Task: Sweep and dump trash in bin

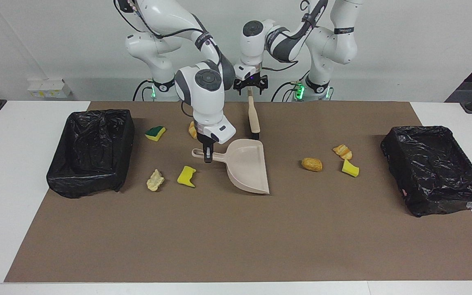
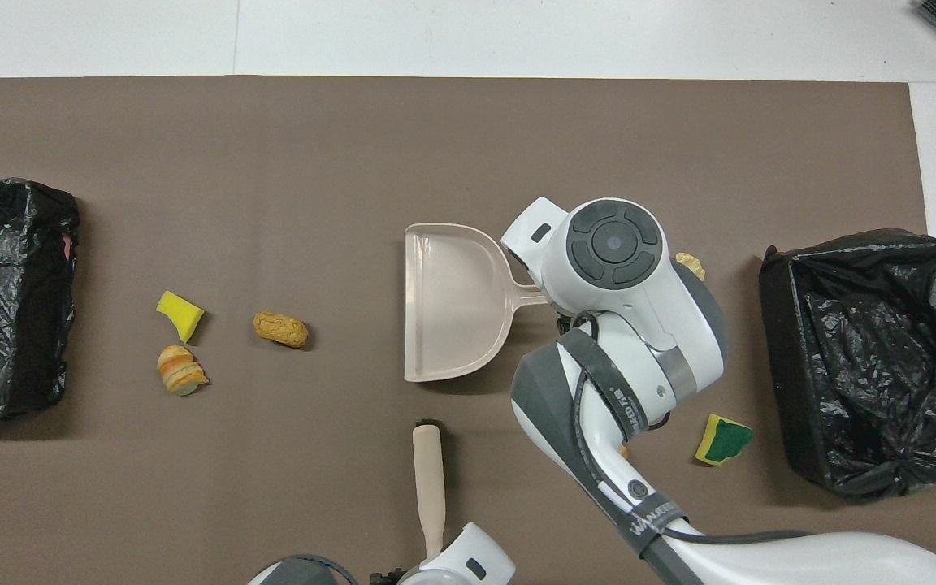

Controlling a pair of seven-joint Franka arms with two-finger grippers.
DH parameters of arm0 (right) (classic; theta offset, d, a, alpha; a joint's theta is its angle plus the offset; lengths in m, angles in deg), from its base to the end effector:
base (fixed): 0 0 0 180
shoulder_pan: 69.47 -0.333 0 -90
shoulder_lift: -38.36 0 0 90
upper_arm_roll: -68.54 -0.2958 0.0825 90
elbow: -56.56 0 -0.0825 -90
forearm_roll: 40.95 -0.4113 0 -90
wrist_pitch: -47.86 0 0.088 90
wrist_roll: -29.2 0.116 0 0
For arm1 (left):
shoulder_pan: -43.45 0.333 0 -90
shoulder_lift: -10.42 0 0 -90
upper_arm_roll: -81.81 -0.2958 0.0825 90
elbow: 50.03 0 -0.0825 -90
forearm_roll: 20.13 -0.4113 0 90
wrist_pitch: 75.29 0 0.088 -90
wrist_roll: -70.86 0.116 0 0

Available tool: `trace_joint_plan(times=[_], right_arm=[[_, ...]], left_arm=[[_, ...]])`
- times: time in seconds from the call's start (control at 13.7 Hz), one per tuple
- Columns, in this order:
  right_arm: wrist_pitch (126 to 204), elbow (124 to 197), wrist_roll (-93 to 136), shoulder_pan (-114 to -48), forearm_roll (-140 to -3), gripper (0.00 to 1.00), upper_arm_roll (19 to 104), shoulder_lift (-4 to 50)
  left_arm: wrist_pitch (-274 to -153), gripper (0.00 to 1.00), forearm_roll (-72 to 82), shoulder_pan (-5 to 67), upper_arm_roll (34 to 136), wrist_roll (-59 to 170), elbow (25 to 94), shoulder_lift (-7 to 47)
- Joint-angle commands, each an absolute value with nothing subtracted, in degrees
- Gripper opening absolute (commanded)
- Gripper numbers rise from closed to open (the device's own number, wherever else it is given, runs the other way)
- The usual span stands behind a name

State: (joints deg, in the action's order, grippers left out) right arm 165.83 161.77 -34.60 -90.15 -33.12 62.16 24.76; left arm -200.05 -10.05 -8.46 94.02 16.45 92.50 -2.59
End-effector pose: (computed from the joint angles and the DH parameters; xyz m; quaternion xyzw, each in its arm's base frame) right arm 0.5717 0.2797 0.3591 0.6786 0.7330 -0.0208 0.0427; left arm 0.1975 -0.4177 0.3167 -0.9976 0.0276 0.0615 0.0128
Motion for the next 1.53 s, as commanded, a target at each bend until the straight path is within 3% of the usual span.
trace_joint_plan(times=[0.0,0.36,0.44,0.51,0.65,0.73,1.16,1.46], right_arm=[[165.64,165.45,-36.98,-90.21,-33.39,0.0,61.6,27.81],[165.9,165.63,-36.63,-90.39,-33.39,0.0,61.6,27.46],[165.9,165.54,-36.54,-90.39,-33.39,0.0,61.6,27.46],[165.9,165.46,-36.54,-90.3,-33.39,0.0,61.6,27.37],[165.99,165.19,-36.28,-90.3,-33.48,0.0,61.6,27.28],[165.99,165.02,-36.11,-90.3,-33.57,0.0,61.6,27.2],[165.9,165.02,-36.02,-90.21,-33.57,0.0,61.6,27.11],[165.81,164.93,-36.1,-90.21,-33.57,0.0,61.6,27.11]], left_arm=[[-203.08,1.0,-9.23,-10.16,92.8,15.84,94.73,-1.81],[-205.1,1.0,-9.32,-11.57,92.8,17.16,94.64,0.75],[-204.5,0.91,-9.41,-11.57,92.71,17.16,94.12,0.92],[-204.32,0.7,-9.41,-11.48,92.71,17.16,93.94,0.93],[-201.87,0.18,-9.32,-10.87,92.71,17.24,92.54,0.49],[-199.07,0.0,-9.32,-10.78,92.71,17.07,91.31,0.23],[-194.48,0.0,-9.32,-9.72,92.01,19.53,89.63,-0.83],[-180.89,0.0,-9.32,-6.92,91.74,22.24,86.12,-4.59]])
